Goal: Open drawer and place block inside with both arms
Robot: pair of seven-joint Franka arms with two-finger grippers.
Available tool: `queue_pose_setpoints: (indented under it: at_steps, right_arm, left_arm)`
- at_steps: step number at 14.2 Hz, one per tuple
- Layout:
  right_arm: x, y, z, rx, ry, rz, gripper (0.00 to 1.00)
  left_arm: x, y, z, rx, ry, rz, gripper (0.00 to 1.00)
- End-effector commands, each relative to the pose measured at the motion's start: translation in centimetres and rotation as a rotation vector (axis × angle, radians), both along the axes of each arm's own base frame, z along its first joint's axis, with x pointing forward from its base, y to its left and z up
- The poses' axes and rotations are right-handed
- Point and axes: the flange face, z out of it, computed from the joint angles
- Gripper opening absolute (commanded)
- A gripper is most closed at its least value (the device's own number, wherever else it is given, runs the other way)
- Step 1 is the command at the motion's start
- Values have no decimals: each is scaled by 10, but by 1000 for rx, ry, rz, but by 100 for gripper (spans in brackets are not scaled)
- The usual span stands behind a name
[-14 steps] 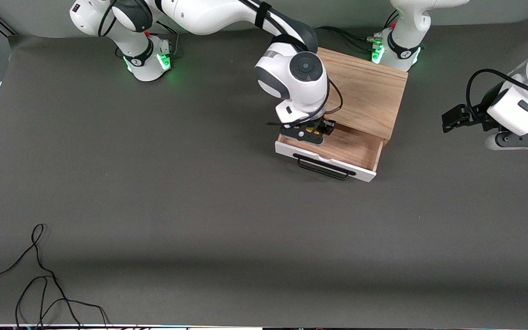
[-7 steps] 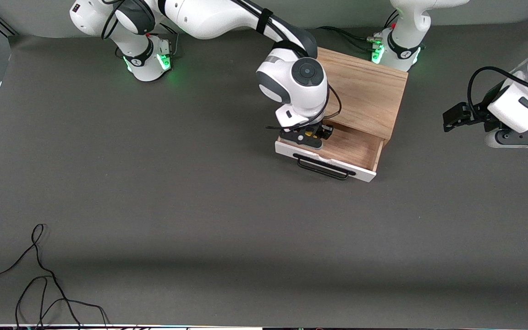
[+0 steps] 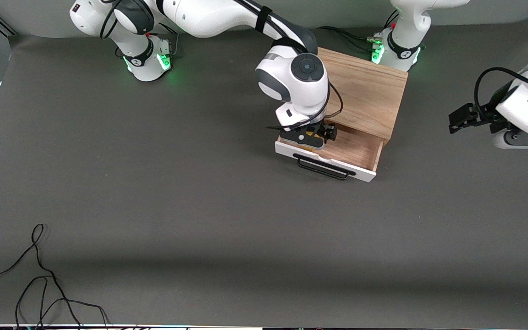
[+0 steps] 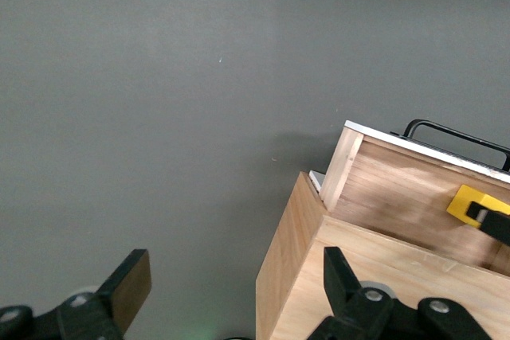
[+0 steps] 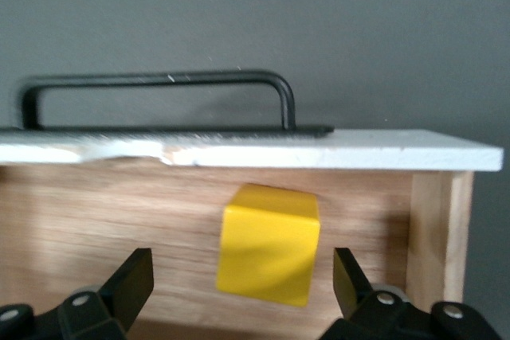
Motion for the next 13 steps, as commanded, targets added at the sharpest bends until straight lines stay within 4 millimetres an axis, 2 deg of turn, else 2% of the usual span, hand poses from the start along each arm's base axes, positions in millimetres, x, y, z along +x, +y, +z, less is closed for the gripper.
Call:
queue_pose_setpoints:
  at_steps: [1, 3, 5, 6, 8, 10, 11, 13]
  right_arm:
    - [18, -25, 62, 12, -36, -44, 100]
    - [44, -62, 110, 32, -58, -71, 100]
    - [77, -123, 151, 24, -64, -18, 100]
    - [96, -162, 165, 8, -56, -8, 100]
    - [121, -232, 195, 32, -23, -34, 100]
    - [145, -314, 223, 46, -4, -41, 100]
    - [153, -354, 232, 43, 1, -44, 100]
    - [162, -437, 238, 38, -4, 1, 100]
  left_arm:
    - [-6, -1, 3, -4, -15, -23, 97]
    - [-6, -5, 3, -3, -15, -22, 97]
    - [-6, -5, 2, -3, -14, -22, 97]
    - [-6, -5, 2, -3, -14, -22, 97]
    - [-6, -7, 2, -2, -14, -25, 97]
    - [-6, -7, 2, -1, -12, -23, 97]
    - [-6, -5, 2, -1, -11, -22, 98]
    - [-7, -7, 2, 1, -8, -23, 98]
